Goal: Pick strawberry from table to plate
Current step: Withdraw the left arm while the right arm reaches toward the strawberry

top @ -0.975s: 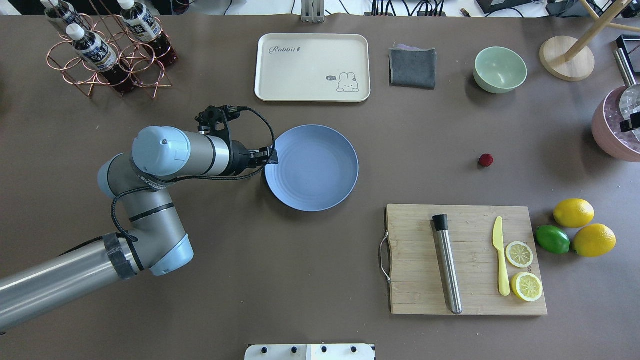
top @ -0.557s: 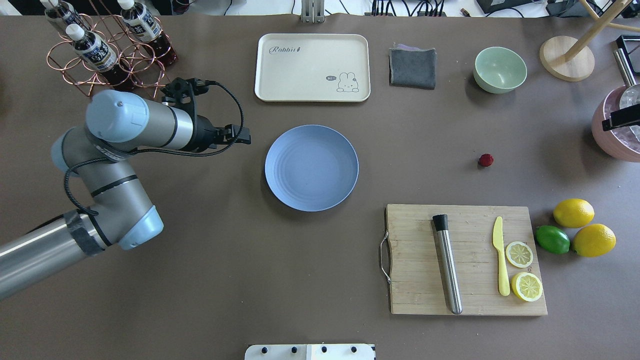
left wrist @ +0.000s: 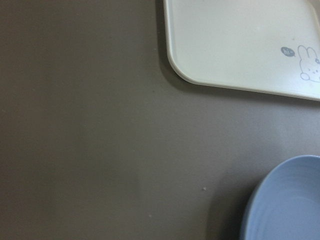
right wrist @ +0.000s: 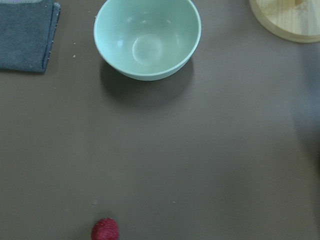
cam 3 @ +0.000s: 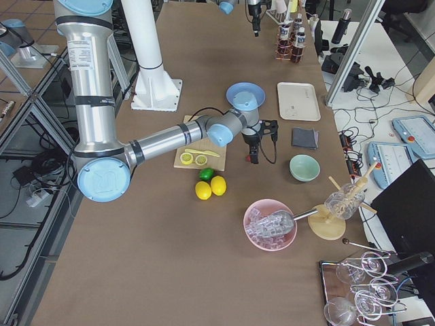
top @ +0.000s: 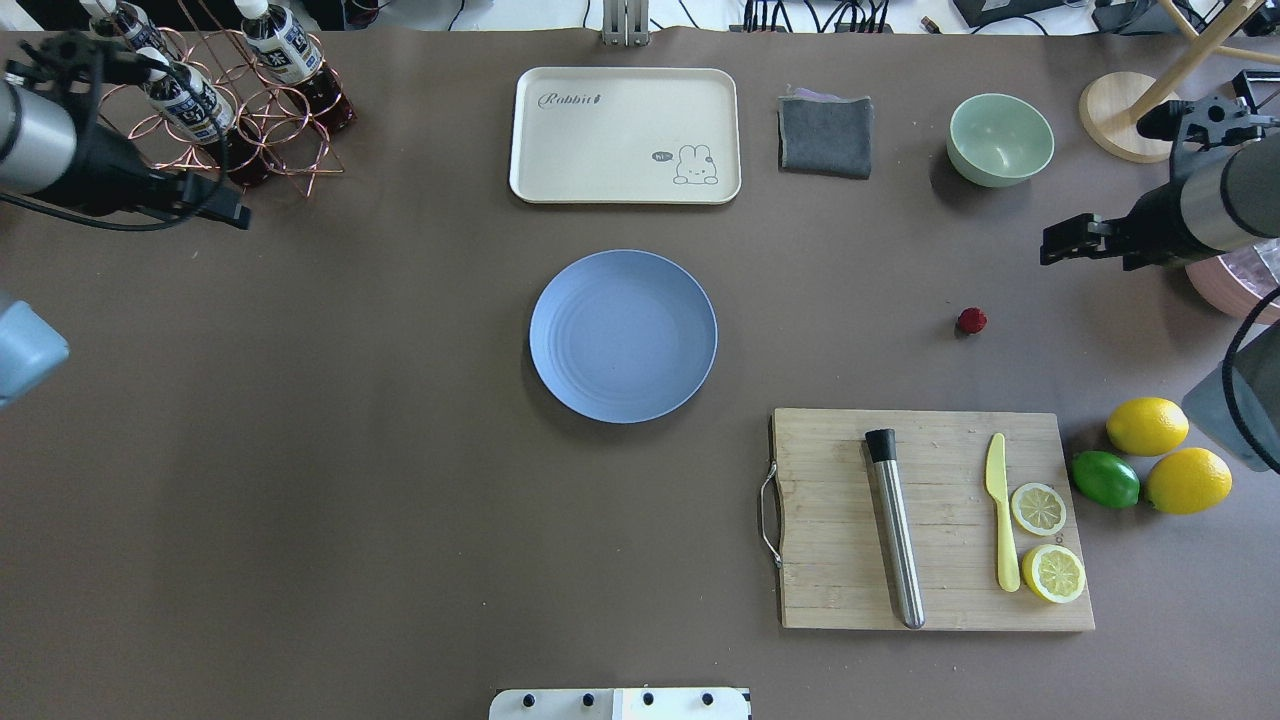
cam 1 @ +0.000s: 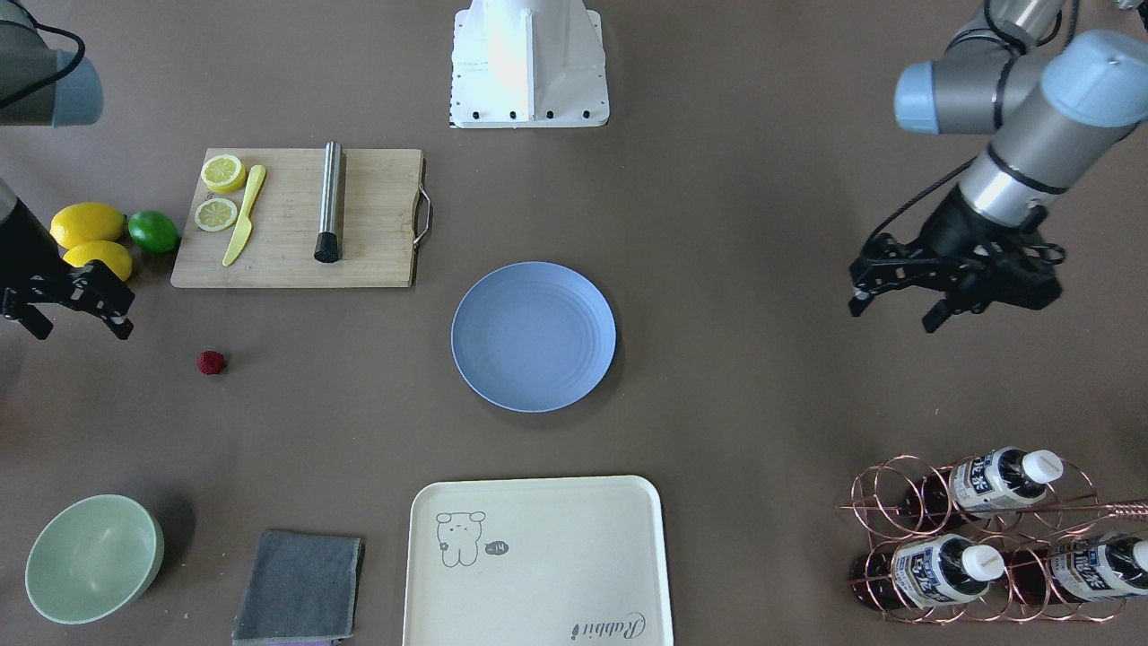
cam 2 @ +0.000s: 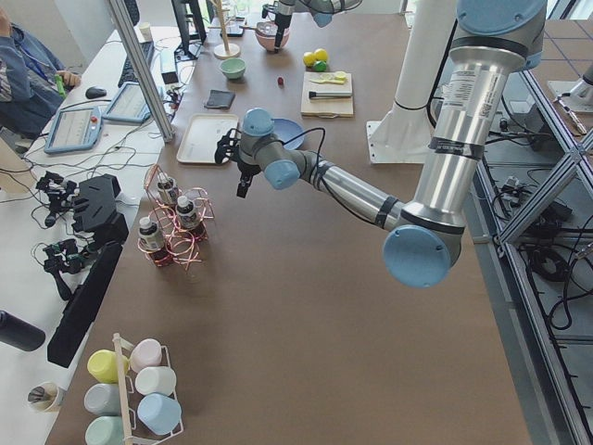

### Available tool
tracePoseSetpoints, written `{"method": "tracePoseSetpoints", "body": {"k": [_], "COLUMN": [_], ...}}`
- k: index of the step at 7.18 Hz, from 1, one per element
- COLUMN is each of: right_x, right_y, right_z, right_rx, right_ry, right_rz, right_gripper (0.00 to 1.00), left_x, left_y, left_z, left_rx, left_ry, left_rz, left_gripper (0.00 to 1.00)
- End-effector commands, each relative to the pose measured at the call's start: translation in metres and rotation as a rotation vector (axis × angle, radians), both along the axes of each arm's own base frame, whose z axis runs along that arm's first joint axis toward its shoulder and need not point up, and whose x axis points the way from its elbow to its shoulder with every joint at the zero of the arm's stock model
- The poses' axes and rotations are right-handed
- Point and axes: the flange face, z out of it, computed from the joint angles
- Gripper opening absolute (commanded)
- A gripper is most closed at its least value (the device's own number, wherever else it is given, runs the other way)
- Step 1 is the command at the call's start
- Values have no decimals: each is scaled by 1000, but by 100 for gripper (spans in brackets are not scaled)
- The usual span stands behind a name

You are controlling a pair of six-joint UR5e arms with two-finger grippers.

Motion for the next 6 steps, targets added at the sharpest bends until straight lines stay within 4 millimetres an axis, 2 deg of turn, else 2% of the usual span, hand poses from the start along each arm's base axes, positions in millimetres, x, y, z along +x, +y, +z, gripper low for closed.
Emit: {"method": "tracePoseSetpoints", "body": {"k": [1, 2, 3, 5, 6], "right_x": [-55, -64, -67, -77, -85], "right_y": [-6, -11, -10, -7, -4], "right_z": [-12, -8, -5, 4, 13], "right_rx": [-10, -16, -19, -28, -41], "right_ry": [8, 14, 17, 25, 37], "right_rz": [19, 14, 10, -7, -22], "right_gripper": [99, 99, 99, 99, 98], "left_x": [-130, -172, -205, -211, -211], "left_y": [-15, -19, -18, -7, -7], "left_z": [60, 73, 93, 153, 151], "left_rx": [63, 78, 22, -114, -103], "left_ry": [-162, -223, -216, -172, -169], "left_rz": [73, 117, 130, 145, 145], "left_gripper": [98, 98, 98, 98, 98]}}
